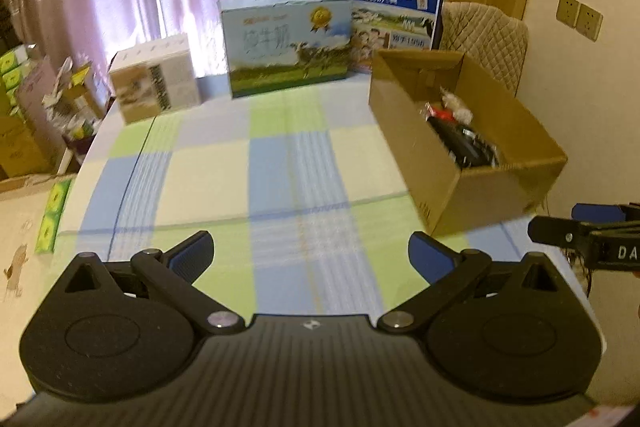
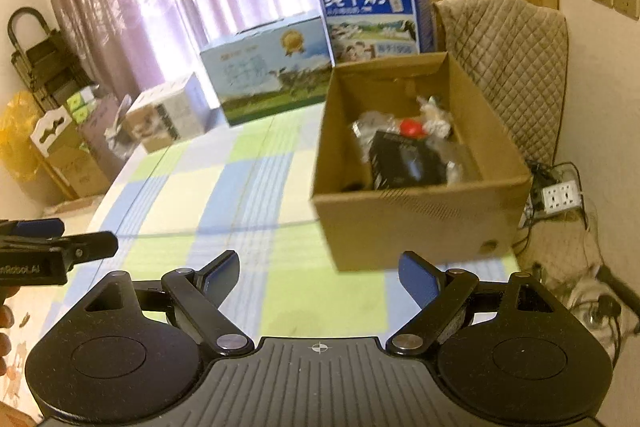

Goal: Organize objects

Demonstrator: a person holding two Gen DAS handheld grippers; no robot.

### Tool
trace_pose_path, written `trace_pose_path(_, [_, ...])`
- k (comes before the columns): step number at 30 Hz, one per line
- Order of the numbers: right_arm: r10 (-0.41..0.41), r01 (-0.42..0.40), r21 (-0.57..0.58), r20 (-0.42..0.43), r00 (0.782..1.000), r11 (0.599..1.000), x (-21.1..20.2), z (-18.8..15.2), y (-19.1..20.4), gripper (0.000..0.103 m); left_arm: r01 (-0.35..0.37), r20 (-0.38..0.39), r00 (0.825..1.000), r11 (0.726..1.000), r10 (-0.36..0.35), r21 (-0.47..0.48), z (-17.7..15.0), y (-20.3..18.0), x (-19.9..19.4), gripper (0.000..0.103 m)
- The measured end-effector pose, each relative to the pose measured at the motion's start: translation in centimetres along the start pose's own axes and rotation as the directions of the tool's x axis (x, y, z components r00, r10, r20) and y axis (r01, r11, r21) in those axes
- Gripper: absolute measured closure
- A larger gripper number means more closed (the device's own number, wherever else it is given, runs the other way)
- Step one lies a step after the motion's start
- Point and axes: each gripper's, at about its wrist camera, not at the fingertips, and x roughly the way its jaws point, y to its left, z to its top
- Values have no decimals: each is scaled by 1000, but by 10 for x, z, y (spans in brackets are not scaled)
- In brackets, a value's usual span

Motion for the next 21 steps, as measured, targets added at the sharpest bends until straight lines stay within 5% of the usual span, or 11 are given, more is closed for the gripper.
trace_pose_path(12, [29,-36,-68,-101,994,997,-10,-56,72,19,-16,-70,997,999,13,-43,-75,50,-51,1])
trace_pose_path(21, [43,-58,-113,-130,991,992,-10,-80,103,19,-31,-86,996,997,25,-73,-100,70,-68,1])
